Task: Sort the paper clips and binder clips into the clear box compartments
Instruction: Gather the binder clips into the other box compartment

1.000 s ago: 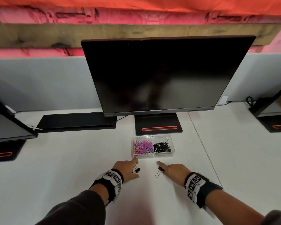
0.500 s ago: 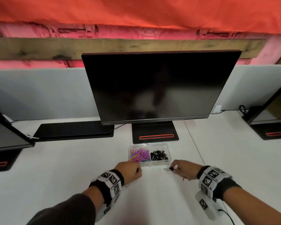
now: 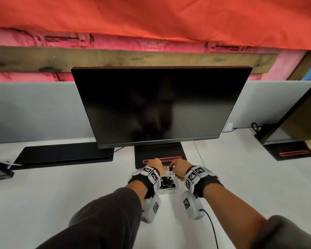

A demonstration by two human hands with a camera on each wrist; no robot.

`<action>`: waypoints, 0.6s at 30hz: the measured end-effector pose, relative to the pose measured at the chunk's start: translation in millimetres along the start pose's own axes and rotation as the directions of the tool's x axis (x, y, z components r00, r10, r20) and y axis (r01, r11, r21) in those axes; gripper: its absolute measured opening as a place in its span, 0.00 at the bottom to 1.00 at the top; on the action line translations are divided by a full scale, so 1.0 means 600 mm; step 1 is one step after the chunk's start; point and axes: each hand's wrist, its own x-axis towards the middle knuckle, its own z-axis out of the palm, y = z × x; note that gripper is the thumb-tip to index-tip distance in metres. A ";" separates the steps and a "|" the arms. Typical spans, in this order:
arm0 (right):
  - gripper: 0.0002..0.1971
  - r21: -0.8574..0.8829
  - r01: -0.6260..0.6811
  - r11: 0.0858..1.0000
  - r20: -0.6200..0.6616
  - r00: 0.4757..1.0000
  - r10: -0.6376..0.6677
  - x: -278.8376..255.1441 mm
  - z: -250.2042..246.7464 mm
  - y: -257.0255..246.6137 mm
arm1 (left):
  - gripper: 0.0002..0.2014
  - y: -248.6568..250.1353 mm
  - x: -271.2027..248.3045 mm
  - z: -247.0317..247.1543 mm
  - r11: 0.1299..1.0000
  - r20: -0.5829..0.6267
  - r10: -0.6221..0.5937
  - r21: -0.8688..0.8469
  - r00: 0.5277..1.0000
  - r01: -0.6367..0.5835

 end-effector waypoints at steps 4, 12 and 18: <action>0.17 0.134 -0.066 0.989 0.053 0.997 0.059 0.014 0.002 -0.008 | 0.17 -0.003 0.015 0.002 0.977 0.069 -0.065 -0.196 0.995 0.078; 0.11 0.442 -0.139 0.886 0.050 0.990 0.131 0.019 -0.010 -0.008 | 0.09 -0.007 0.000 -0.008 0.886 0.168 -0.123 -0.425 0.978 0.184; 0.13 0.375 -0.092 0.923 0.023 0.996 0.090 -0.006 -0.009 0.010 | 0.07 -0.031 -0.008 -0.013 0.883 0.122 -0.096 -0.447 0.988 0.141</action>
